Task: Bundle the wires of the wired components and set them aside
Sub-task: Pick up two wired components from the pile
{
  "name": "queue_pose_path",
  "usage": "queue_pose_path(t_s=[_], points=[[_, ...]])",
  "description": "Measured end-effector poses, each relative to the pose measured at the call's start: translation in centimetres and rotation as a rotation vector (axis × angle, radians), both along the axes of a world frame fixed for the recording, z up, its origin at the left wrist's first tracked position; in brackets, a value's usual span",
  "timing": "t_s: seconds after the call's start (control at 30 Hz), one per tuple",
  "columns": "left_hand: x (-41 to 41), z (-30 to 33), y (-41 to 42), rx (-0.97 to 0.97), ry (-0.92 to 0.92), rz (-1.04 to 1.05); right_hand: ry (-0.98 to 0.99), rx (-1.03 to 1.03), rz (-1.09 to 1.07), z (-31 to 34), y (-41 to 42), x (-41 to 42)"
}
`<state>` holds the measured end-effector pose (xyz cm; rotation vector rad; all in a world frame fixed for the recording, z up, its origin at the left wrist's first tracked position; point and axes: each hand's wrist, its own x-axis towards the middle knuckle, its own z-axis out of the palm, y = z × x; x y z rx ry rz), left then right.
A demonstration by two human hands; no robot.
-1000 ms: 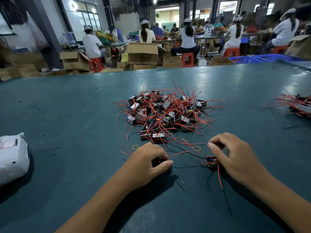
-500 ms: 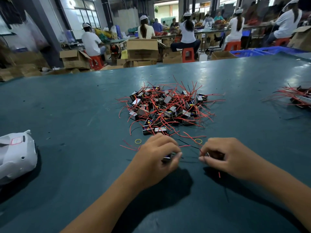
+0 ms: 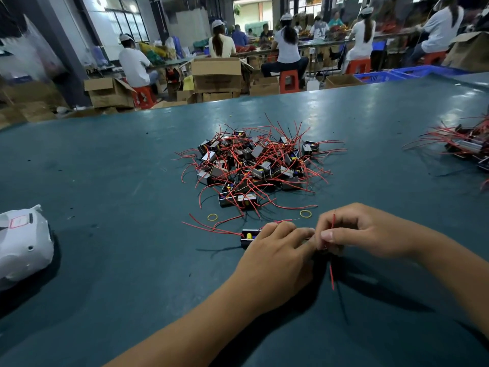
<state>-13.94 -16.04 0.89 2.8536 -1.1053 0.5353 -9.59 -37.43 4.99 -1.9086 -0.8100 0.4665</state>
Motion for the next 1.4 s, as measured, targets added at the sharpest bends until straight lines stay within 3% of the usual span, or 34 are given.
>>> queue_pose_path(t_s=[0.5, 0.7, 0.83, 1.17, 1.4], points=[[0.1, -0.3, -1.3, -0.089, -0.025, -0.059, 0.065, -0.057, -0.359, 1.4, -2.9, 1.1], [0.7, -0.6, -1.0, -0.134, -0.028, -0.083, 0.142, -0.006, -0.264, 1.9, -2.4, 0.3], [1.1, -0.7, -0.8, -0.231, -0.027, -0.059, 0.28, -0.185, -0.08, 1.8, -2.6, -0.2], [1.7, -0.2, 1.3, -0.307, 0.092, 0.014, 0.008, -0.358, -0.013, -0.1, -1.4, 0.2], [0.7, 0.8, 1.0, -0.286, -0.127, -0.101, -0.189, -0.434, 0.055, 0.1, -1.5, 0.0]])
